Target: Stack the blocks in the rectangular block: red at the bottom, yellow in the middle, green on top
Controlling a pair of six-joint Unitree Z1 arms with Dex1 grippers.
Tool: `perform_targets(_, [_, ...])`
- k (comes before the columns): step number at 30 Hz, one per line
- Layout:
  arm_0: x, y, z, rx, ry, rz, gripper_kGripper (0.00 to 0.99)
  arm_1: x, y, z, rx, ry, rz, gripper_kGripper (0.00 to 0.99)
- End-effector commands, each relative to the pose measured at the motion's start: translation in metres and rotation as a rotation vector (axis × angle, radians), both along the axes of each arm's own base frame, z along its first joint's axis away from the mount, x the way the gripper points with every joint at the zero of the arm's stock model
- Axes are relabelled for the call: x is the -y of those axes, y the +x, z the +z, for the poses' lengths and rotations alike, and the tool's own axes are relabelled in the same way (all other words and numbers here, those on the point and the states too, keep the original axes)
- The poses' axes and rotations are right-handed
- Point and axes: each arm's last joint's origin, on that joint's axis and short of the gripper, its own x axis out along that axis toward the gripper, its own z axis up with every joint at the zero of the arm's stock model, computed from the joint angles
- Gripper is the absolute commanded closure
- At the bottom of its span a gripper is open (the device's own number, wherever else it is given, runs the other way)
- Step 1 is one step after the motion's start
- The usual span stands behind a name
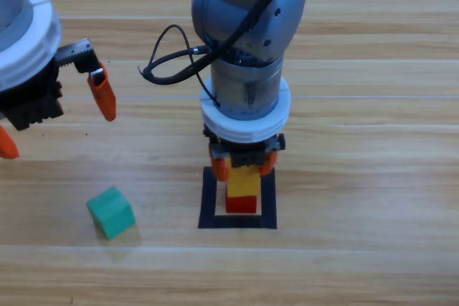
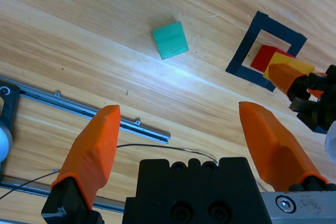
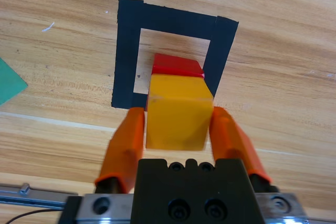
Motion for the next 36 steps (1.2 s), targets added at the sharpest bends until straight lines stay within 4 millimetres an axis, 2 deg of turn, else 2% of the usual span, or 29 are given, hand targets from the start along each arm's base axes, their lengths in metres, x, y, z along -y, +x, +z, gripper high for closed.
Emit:
perform_targets(1, [-0.001, 0.004, -0.008, -0.016, 0.008, 0.004, 0.022, -0.014, -0.008, -0.035, -0.028, -0.068, 0.024, 0.000])
perform_targets(4, [-0.001, 0.004, -0.009, -0.017, 0.010, 0.002, 0.022, -0.013, -0.008, -0.027, -0.014, -0.056, 0.026, 0.000])
perform_targets(6, [-0.001, 0.004, -0.010, -0.018, 0.010, 0.004, 0.022, -0.009, -0.009, -0.010, 0.012, -0.040, 0.023, 0.000])
perform_targets(9, [-0.001, 0.005, -0.012, -0.012, 0.008, 0.004, 0.021, 0.006, -0.016, 0.042, 0.105, 0.010, 0.018, 0.000])
perform_targets(12, [0.001, 0.009, -0.016, 0.005, -0.008, 0.015, 0.022, 0.032, -0.030, 0.099, 0.201, 0.065, 0.017, 0.000])
perform_targets(14, [0.001, 0.012, -0.020, 0.010, -0.020, 0.038, 0.027, 0.051, -0.038, 0.125, 0.248, 0.080, 0.024, 0.000])
perform_targets(16, [0.002, 0.015, -0.023, 0.017, -0.030, 0.057, 0.028, 0.072, -0.047, 0.139, 0.277, 0.091, 0.030, 0.000])
perform_targets(18, [0.003, 0.017, -0.031, 0.021, -0.037, 0.084, 0.031, 0.107, -0.052, 0.141, 0.306, 0.130, 0.032, 0.000])
perform_targets(22, [0.001, 0.024, -0.054, 0.000, -0.024, 0.151, 0.077, 0.194, -0.076, 0.120, 0.359, 0.310, 0.044, 0.000])
perform_targets(24, [0.006, 0.033, -0.069, -0.019, -0.002, 0.175, 0.085, 0.223, -0.085, 0.110, 0.370, 0.326, 0.047, 0.000])
perform_targets(26, [0.013, 0.041, -0.084, -0.045, 0.031, 0.192, 0.085, 0.241, -0.093, 0.097, 0.374, 0.337, 0.077, 0.000])
perform_targets(32, [0.030, 0.062, -0.132, -0.119, 0.104, 0.228, 0.083, 0.237, -0.090, 0.079, 0.342, 0.320, 0.109, 0.000])
perform_targets(36, [0.026, 0.065, -0.147, -0.135, 0.077, 0.231, 0.082, 0.224, -0.082, 0.069, 0.318, 0.326, 0.149, 0.000])
